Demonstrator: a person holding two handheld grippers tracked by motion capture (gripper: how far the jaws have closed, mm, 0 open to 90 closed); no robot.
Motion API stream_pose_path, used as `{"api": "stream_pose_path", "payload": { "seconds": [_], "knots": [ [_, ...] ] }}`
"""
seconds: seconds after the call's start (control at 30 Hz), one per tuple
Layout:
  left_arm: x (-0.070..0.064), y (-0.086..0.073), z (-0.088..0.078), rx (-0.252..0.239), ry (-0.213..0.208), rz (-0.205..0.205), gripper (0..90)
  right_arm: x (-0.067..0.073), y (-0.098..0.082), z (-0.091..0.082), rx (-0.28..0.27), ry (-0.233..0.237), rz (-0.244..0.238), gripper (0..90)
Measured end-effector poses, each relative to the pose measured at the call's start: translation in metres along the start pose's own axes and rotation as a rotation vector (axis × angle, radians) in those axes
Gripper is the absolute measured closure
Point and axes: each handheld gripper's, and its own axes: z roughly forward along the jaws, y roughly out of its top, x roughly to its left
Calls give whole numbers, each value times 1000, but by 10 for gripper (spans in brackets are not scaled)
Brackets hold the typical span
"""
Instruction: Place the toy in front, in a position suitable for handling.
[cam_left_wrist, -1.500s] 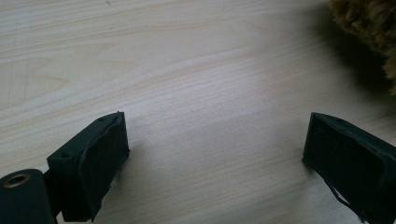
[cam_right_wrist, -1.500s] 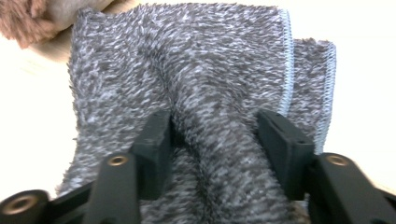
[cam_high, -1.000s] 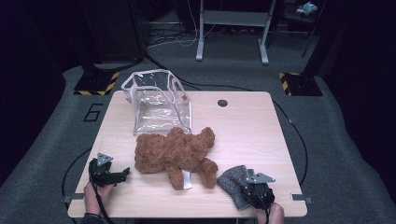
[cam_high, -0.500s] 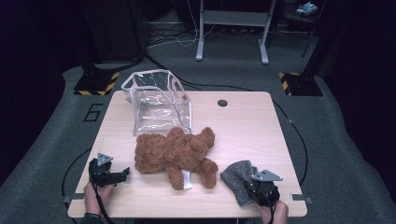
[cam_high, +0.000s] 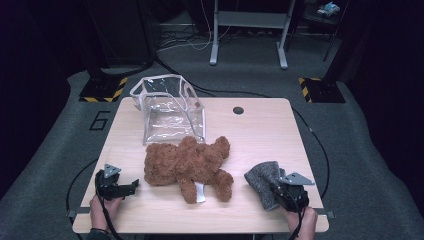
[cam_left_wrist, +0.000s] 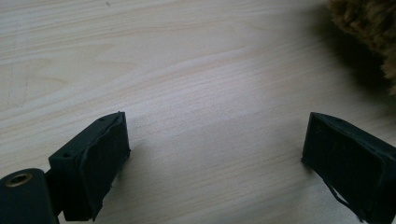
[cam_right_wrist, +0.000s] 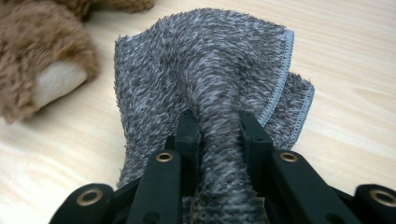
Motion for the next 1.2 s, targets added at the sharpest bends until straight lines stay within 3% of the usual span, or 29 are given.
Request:
{"api": "stream_pose_path", "payload": {
  "seconds": [0.6, 1.2],
  "knots": [
    [0, 0, 0, -3, -1, -2, 70, -44, 19, 8, -4, -66, 70, 732],
    [0, 0, 0, 0, 0, 0, 70, -81, 44, 36, 34, -100, 125, 732]
  ]
}}
